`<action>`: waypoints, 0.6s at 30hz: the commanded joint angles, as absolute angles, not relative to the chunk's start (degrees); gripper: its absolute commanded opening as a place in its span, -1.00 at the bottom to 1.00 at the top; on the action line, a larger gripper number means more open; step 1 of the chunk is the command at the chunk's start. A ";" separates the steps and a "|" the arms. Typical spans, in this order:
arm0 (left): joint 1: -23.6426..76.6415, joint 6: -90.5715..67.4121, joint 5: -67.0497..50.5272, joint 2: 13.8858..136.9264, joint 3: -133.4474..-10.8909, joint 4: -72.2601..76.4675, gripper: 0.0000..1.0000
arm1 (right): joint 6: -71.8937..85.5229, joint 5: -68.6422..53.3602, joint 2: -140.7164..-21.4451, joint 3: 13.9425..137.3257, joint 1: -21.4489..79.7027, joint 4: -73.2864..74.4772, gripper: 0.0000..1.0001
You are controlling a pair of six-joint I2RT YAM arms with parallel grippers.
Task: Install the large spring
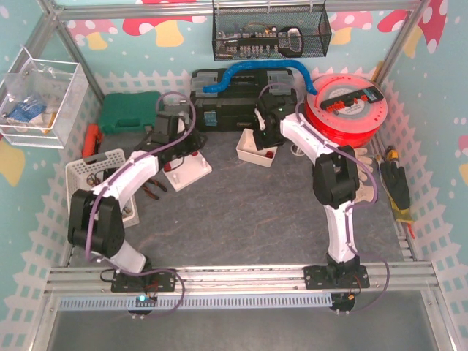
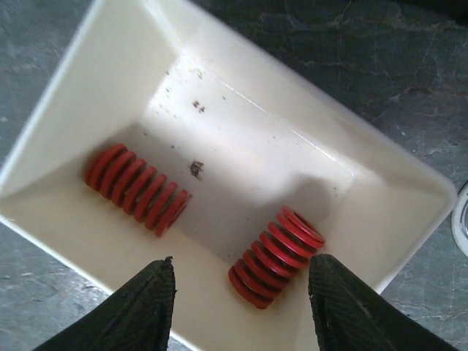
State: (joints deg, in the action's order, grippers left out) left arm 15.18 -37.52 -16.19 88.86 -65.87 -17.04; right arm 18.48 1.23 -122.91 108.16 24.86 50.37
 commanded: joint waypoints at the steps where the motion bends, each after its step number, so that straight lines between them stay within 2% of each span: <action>1: 18.43 -37.71 -21.73 93.86 -70.41 -9.67 -0.30 | 21.66 0.52 -122.75 112.21 25.22 53.50 0.06; 5: 22.53 -33.11 -20.66 99.80 -75.19 -7.50 -0.30 | 23.35 2.88 -118.69 110.61 25.15 53.25 0.18; 13: 26.34 -28.80 -17.74 111.97 -84.08 -6.59 -0.24 | 24.01 10.63 -107.62 97.62 24.97 46.97 0.37; 18: 26.86 -28.77 -18.33 118.20 -87.52 -6.59 -0.19 | 21.38 9.00 -103.65 91.61 24.61 43.91 0.44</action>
